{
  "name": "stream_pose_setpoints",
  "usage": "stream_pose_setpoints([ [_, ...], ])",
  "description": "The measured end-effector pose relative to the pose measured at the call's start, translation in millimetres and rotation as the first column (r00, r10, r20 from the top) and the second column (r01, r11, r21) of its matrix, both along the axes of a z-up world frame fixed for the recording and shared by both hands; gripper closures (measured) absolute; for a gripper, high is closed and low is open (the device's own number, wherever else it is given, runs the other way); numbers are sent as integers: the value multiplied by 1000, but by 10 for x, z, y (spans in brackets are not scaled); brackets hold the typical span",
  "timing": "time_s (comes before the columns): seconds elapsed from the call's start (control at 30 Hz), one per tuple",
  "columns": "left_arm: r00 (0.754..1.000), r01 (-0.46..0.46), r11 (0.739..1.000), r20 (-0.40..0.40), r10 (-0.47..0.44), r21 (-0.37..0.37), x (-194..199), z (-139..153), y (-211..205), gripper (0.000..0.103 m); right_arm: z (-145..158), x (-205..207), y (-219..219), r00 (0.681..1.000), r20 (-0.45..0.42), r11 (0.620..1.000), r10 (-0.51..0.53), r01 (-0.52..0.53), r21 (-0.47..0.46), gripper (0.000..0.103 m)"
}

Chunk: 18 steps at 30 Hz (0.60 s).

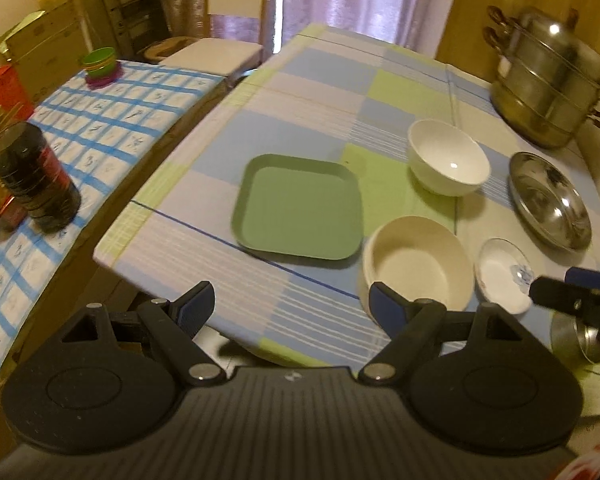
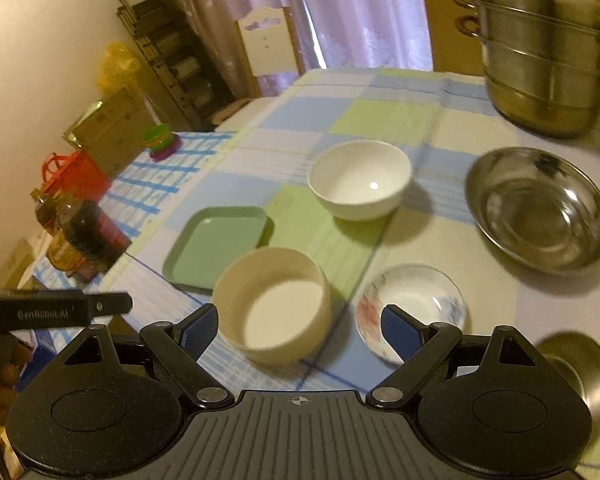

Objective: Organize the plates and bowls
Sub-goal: 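Move both grippers to the green square plate and close on its rim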

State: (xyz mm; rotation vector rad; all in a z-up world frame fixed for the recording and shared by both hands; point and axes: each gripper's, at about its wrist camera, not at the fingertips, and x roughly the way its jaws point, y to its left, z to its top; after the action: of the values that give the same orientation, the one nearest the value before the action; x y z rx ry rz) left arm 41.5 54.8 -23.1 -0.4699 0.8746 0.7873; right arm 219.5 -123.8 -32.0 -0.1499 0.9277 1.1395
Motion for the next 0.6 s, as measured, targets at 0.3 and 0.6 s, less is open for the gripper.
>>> stream_pose_setpoints([
  [0.3,1000,1,1000,-20,-1,13,71,-75,355,21,-3,98,369,1000,-27,998,8,-6,66,14],
  [0.6,995,102,995,-23,-102,-9,342,-269,1002,33,-47,139,913,999,-33,998,-35,37,49,26],
])
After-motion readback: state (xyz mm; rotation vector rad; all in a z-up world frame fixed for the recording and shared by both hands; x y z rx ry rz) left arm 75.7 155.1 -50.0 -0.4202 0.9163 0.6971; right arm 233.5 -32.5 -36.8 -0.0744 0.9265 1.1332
